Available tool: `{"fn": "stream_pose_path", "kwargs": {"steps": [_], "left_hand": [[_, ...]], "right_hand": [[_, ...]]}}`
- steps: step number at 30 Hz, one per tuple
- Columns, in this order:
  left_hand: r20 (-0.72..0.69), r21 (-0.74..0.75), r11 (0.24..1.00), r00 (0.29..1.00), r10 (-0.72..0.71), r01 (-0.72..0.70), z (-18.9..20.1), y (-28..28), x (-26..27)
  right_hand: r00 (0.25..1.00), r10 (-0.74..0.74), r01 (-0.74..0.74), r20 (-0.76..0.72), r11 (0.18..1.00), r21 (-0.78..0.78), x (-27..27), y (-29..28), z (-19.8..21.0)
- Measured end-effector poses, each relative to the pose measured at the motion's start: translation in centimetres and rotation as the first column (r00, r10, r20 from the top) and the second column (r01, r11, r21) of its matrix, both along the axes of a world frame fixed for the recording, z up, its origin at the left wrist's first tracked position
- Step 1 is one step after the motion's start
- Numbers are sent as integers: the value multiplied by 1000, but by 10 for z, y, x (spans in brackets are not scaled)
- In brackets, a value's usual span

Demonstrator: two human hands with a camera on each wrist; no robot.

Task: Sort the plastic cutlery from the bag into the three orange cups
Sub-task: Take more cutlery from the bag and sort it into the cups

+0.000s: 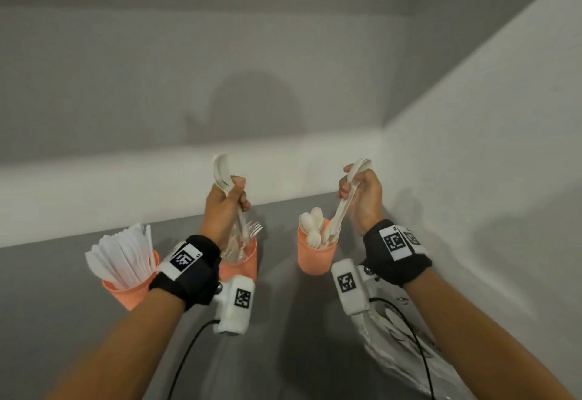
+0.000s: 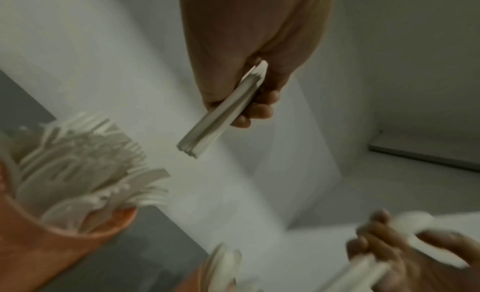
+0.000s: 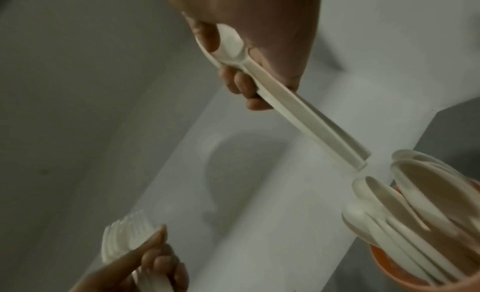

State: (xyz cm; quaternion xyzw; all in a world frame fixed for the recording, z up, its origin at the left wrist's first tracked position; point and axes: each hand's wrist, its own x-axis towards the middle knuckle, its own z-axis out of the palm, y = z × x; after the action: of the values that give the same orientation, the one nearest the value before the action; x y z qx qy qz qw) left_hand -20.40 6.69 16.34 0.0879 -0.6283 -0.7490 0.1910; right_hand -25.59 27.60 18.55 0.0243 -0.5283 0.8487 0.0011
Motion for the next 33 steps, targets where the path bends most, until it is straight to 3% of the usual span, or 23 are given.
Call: {"fn": "stream_pose_path", "kwargs": {"steps": [4,8,15,21,27,30,33], "left_hand": [[-34,59,998,999,15,-13,-3,-32,-15],[17,-29,999,1000,-17,18,-22,-40,-24],[114,29,997,991,-71,68,-51,-37,-28],[194,-54,996,979,-56,68,-62,-29,-24],[213,-136,987,976,-51,82,-65,-28,-25],[211,-184,980,977,-35,75,-66,-28,-24],[175,-364,931,983,64,4,-69,-31,-25]], "right_hand": [[999,-53,53,5,998,-19,-22,-5,-6],[997,-65,66,33,998,-24,-35,-15,-26],[997,-73,73,11,997,-15,-49,-23,-41],[991,-134,133,-10,990,-40,-52,-18,-44],[978,-199,203,68,977,-60,-67,-17,-46],[979,-116,110,170,993,46,-67,-22,-63],[971,-94,35,221,965,260,-60,-22,-79]]}}
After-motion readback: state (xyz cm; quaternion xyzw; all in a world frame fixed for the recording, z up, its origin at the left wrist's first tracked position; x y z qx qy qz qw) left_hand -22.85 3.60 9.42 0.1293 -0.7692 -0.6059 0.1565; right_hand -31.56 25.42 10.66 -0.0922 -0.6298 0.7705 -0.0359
